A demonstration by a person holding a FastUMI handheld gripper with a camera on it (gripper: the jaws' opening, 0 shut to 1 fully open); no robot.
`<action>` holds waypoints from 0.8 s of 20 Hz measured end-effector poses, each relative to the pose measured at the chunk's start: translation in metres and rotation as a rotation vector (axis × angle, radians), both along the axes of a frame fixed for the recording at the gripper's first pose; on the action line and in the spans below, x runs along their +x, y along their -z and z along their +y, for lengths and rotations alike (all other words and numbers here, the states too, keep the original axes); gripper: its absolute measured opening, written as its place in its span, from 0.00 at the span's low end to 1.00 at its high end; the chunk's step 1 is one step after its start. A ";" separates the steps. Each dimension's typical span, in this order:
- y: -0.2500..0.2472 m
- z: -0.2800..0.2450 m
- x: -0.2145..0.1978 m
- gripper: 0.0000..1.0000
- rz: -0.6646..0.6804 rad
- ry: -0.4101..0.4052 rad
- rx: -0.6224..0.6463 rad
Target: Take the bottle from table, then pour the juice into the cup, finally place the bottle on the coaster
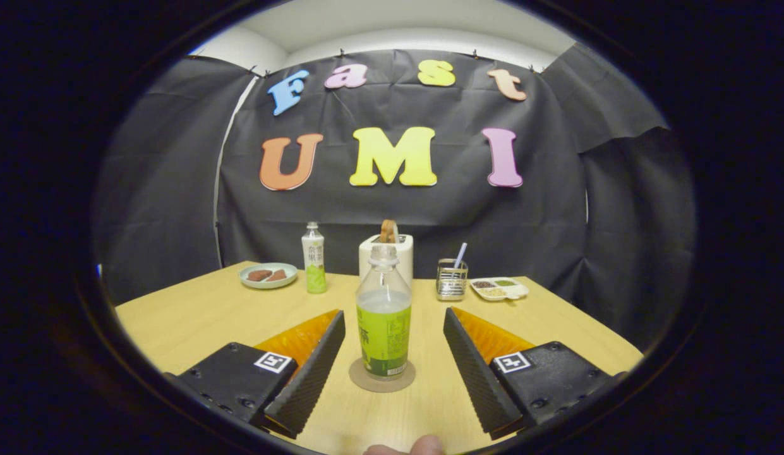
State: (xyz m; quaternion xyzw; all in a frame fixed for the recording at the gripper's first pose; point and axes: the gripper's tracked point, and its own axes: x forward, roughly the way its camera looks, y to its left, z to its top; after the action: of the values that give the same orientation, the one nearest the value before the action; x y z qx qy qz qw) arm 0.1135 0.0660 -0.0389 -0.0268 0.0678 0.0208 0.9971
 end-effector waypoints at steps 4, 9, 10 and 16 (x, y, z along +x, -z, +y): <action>-0.021 0.014 -0.055 1.00 -0.058 0.025 -0.009; -0.009 0.040 -0.114 1.00 -0.092 -0.008 -0.008; -0.004 0.045 -0.123 1.00 -0.092 -0.008 -0.005; 0.018 0.068 -0.171 1.00 -0.135 0.005 -0.016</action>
State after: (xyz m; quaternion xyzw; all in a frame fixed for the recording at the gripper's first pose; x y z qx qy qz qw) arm -0.0571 0.1343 -0.0573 -0.0358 0.0005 0.0160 0.9992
